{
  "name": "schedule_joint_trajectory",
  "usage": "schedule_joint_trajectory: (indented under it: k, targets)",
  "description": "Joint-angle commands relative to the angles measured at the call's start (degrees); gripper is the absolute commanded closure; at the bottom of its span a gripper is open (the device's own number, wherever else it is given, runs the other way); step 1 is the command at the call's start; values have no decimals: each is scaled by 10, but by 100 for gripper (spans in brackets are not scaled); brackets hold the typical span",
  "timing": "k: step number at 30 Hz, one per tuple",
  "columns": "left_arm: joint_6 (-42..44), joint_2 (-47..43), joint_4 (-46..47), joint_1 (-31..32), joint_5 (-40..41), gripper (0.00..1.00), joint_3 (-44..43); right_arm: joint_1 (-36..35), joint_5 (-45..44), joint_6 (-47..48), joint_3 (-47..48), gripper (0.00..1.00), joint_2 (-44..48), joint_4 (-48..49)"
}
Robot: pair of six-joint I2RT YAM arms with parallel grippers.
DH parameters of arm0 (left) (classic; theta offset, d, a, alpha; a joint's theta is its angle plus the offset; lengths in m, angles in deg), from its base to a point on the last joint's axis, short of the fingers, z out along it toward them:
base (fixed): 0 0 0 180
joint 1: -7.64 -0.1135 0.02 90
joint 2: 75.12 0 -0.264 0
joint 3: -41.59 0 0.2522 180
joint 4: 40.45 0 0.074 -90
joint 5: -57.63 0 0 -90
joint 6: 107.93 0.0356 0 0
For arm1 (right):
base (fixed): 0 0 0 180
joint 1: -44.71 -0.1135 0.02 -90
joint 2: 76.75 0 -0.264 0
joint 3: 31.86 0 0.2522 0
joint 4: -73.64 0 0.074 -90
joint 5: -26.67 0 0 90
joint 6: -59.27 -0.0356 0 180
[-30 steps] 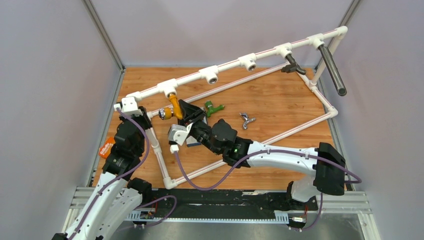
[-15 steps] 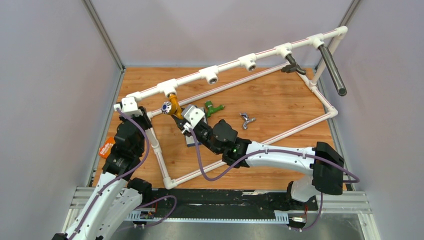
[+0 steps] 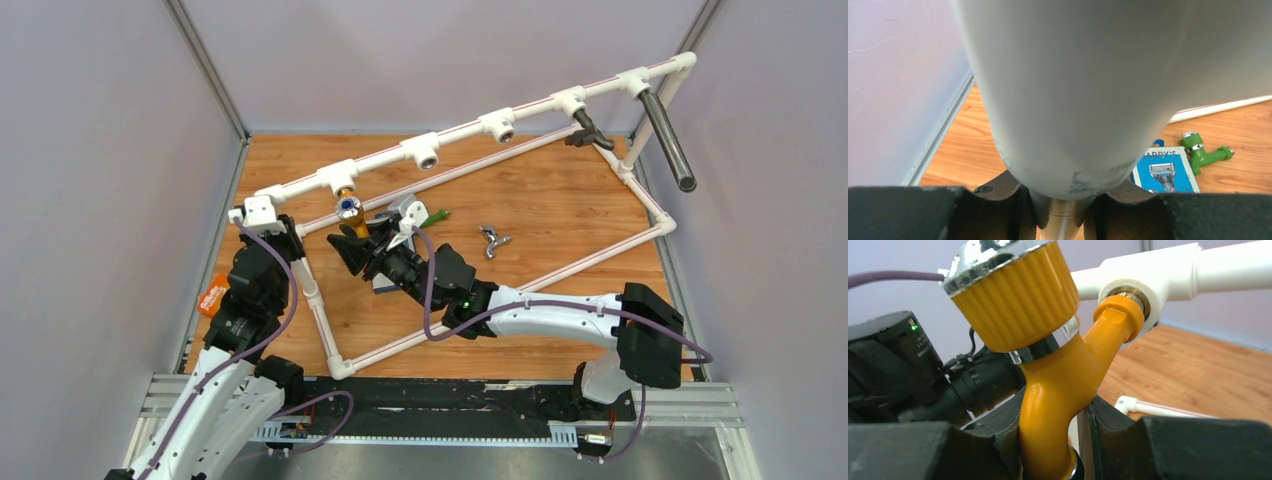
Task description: Install the water faucets
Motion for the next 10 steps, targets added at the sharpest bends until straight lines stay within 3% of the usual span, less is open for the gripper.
schedule_joint_trajectory:
  k: [1,4,10]
  targets:
    - [-54,-22,-61,12,-21,100,9,46,-162,-221,2,100,6,14]
    - [-54,-23,-61,12,-21,100,9,52,-173,-293,-2,100,12,1]
    - [-53,-22,-61,12,-15,100,9,53,-146,-205,-11,100,15,36]
